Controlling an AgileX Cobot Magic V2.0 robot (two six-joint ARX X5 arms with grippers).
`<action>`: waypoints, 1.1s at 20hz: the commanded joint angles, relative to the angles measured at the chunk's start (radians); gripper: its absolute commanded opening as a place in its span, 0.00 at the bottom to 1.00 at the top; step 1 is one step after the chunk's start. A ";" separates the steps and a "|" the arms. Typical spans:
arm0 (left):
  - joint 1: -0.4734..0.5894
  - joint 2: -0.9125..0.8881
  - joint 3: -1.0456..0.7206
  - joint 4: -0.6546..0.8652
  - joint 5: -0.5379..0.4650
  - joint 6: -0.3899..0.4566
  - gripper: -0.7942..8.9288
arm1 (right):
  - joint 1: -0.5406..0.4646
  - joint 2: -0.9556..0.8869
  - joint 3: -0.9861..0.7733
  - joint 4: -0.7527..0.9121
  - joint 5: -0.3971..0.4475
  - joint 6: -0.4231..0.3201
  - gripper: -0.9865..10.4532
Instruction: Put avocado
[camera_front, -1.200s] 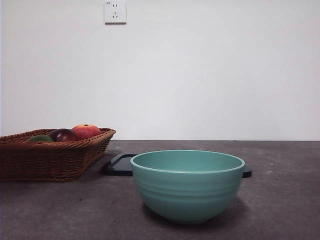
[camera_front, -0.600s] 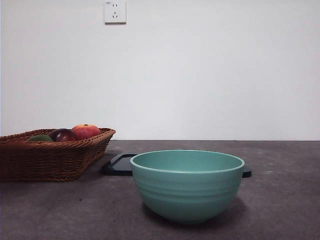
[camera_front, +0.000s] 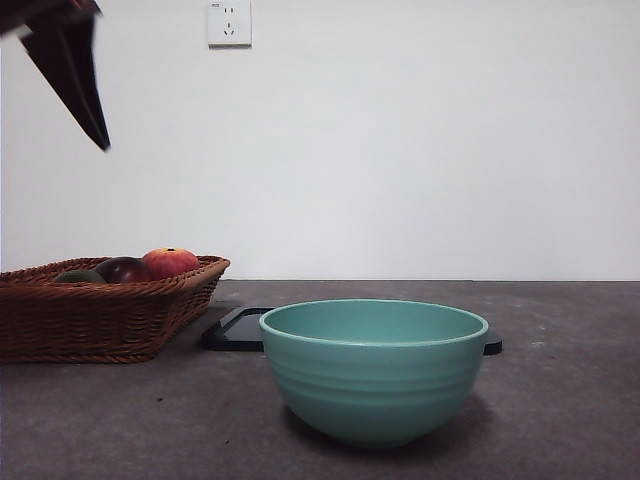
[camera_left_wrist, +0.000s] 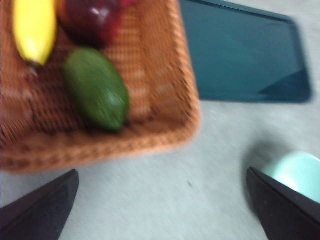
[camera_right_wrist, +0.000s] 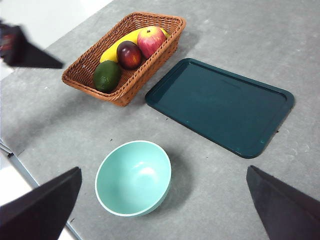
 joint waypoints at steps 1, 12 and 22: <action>0.001 0.129 0.088 -0.023 -0.013 0.027 0.81 | 0.005 0.005 0.018 0.008 -0.003 -0.007 0.59; 0.031 0.539 0.348 -0.084 -0.075 0.069 0.81 | 0.005 0.005 0.018 0.007 -0.003 -0.007 0.59; 0.040 0.666 0.348 -0.065 -0.103 0.068 0.81 | 0.005 0.005 0.018 0.007 -0.003 -0.007 0.59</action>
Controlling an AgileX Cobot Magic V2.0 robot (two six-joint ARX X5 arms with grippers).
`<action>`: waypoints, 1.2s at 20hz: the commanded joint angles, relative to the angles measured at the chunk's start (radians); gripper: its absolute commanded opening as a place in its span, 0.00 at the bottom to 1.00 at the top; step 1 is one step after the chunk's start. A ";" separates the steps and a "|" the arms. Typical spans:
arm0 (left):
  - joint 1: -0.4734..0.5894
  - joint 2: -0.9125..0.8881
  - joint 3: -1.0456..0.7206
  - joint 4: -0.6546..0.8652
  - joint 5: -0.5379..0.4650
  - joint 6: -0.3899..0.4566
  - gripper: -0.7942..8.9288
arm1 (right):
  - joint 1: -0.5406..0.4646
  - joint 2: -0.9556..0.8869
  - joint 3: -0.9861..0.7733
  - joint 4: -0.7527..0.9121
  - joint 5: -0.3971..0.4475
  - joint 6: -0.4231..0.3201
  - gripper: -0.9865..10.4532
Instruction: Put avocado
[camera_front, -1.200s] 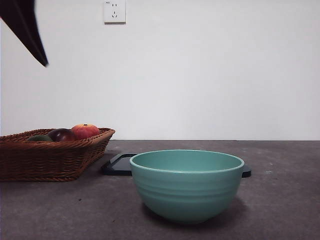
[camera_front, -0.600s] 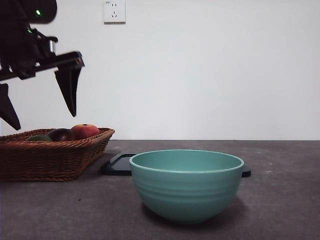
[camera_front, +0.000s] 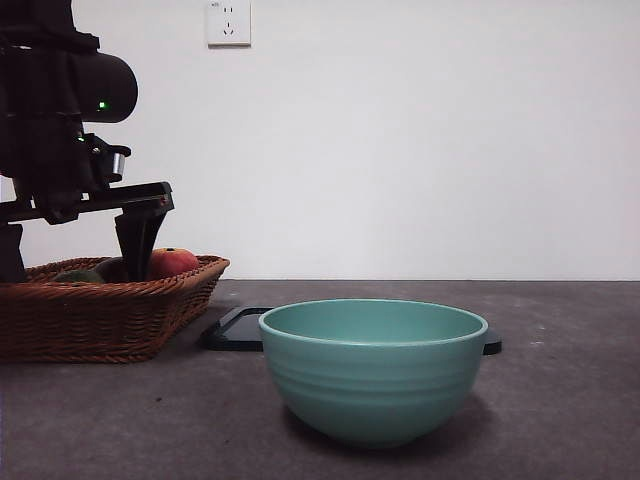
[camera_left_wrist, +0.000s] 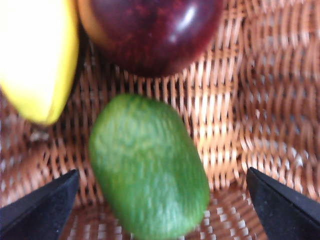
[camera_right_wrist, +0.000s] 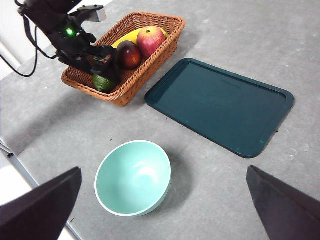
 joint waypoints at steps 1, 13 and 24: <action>0.000 0.029 0.023 0.008 -0.002 0.006 0.81 | 0.005 0.005 0.018 0.008 -0.003 -0.007 0.59; 0.005 0.056 0.027 0.036 0.002 0.008 0.29 | 0.005 0.005 0.018 0.008 -0.003 -0.007 0.59; -0.055 -0.196 0.082 -0.136 0.003 0.065 0.27 | 0.005 0.005 0.018 0.009 -0.003 -0.007 0.59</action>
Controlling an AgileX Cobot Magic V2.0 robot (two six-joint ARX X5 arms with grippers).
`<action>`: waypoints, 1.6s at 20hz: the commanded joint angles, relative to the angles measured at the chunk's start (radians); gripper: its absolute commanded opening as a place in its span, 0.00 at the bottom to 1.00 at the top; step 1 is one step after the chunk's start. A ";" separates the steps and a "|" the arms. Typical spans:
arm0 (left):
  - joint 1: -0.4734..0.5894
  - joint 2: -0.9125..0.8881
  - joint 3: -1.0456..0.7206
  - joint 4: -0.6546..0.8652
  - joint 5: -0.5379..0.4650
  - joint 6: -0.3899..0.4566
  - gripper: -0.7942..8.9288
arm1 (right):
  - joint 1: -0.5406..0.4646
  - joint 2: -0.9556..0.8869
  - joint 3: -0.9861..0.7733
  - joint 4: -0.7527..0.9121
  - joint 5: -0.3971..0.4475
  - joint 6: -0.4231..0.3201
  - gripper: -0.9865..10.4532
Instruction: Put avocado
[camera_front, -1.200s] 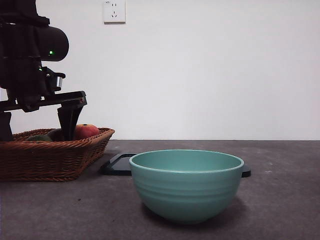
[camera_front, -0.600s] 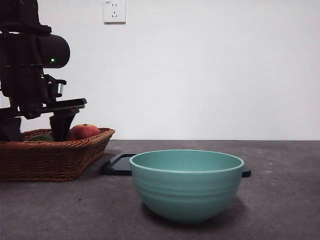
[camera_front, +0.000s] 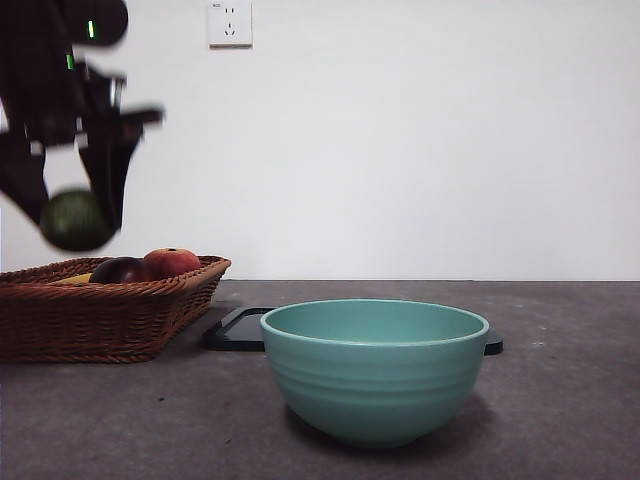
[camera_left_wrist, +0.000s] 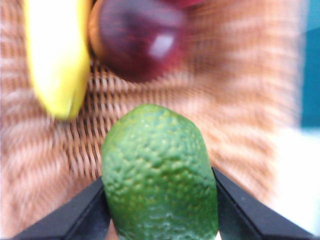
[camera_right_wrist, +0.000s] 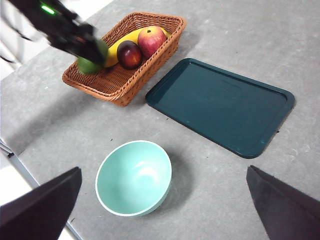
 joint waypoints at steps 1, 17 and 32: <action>-0.047 -0.062 0.025 -0.043 0.002 0.025 0.27 | 0.005 0.005 0.018 0.008 -0.003 -0.007 0.59; -0.594 -0.102 0.024 0.034 0.055 -0.011 0.27 | 0.005 0.005 0.018 0.010 -0.003 -0.008 0.59; -0.682 0.261 0.024 0.161 0.055 0.014 0.27 | 0.005 0.005 0.018 0.010 -0.001 -0.007 0.59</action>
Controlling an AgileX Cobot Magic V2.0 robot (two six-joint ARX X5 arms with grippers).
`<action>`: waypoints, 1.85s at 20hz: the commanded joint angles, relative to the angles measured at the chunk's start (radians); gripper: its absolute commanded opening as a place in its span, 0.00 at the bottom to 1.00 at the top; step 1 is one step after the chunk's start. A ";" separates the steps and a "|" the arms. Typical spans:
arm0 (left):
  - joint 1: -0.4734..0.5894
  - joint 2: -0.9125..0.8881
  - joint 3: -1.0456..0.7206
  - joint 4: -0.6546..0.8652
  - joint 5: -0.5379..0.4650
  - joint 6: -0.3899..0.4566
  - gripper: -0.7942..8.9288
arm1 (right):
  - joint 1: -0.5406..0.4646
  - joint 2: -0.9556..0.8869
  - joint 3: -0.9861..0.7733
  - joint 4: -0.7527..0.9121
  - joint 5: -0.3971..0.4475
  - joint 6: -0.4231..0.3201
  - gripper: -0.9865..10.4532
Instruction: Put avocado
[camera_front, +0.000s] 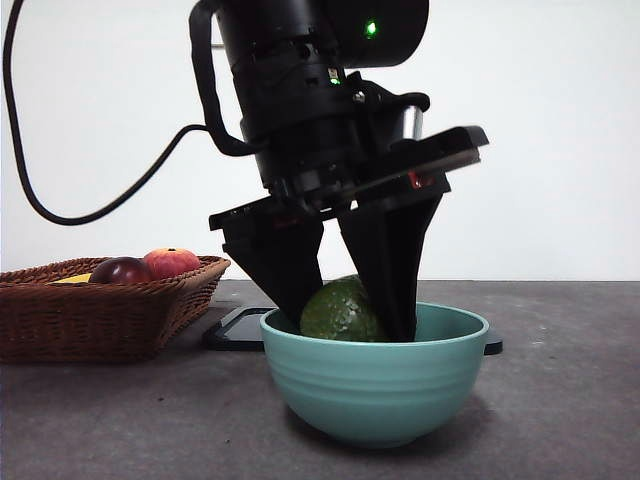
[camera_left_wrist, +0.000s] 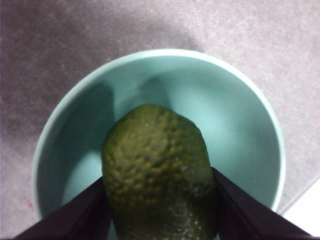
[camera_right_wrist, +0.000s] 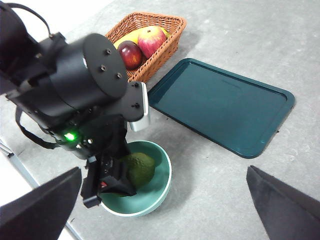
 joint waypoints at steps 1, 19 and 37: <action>-0.013 0.035 0.022 0.001 0.004 0.023 0.27 | 0.005 0.005 0.018 0.010 -0.002 -0.008 0.59; -0.016 0.041 0.061 0.003 0.004 0.034 0.54 | 0.005 0.005 0.018 0.016 -0.001 -0.008 0.59; -0.002 -0.819 0.074 -0.295 -0.249 0.121 0.66 | 0.005 0.005 0.018 0.016 -0.001 -0.008 0.59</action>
